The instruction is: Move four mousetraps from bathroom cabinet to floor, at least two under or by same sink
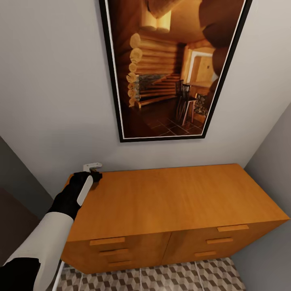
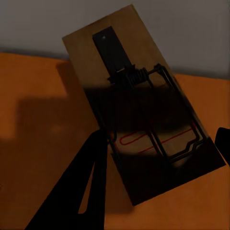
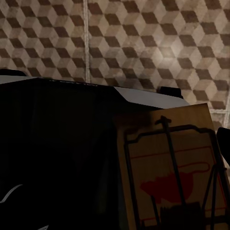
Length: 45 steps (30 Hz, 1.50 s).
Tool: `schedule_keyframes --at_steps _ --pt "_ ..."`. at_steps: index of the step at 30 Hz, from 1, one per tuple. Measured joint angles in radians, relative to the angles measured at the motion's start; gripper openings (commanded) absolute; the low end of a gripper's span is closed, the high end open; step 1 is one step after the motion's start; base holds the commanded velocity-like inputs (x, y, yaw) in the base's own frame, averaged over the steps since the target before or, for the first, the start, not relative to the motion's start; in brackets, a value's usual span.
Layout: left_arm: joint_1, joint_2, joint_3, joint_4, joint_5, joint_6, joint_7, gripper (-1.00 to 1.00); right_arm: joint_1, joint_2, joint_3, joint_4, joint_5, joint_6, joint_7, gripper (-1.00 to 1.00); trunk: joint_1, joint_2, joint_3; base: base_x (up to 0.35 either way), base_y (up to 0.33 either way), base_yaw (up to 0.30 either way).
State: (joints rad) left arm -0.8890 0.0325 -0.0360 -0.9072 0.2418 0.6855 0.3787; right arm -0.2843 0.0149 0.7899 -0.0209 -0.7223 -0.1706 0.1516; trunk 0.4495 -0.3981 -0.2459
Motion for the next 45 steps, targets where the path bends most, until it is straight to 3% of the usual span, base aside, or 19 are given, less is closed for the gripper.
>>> schedule_keyframes --at_steps 8,28,45 --pt "0.000 0.000 0.000 0.011 0.000 0.000 0.000 -1.00 0.000 0.000 0.000 0.000 0.000 0.000 0.000 -1.00 0.000 0.000 0.000 -0.149 0.000 0.000" --pt "0.000 0.000 0.000 0.072 0.000 -0.003 0.000 -1.00 0.000 -0.004 -0.001 0.000 0.000 -0.009 0.005 -1.00 0.001 0.000 0.000 -0.335 0.000 0.000" --pt "0.000 -0.002 -0.001 0.074 0.000 -0.003 0.000 -1.00 0.000 -0.005 -0.002 0.000 0.000 -0.009 0.004 -1.00 0.001 0.000 0.000 -0.340 0.000 0.000"
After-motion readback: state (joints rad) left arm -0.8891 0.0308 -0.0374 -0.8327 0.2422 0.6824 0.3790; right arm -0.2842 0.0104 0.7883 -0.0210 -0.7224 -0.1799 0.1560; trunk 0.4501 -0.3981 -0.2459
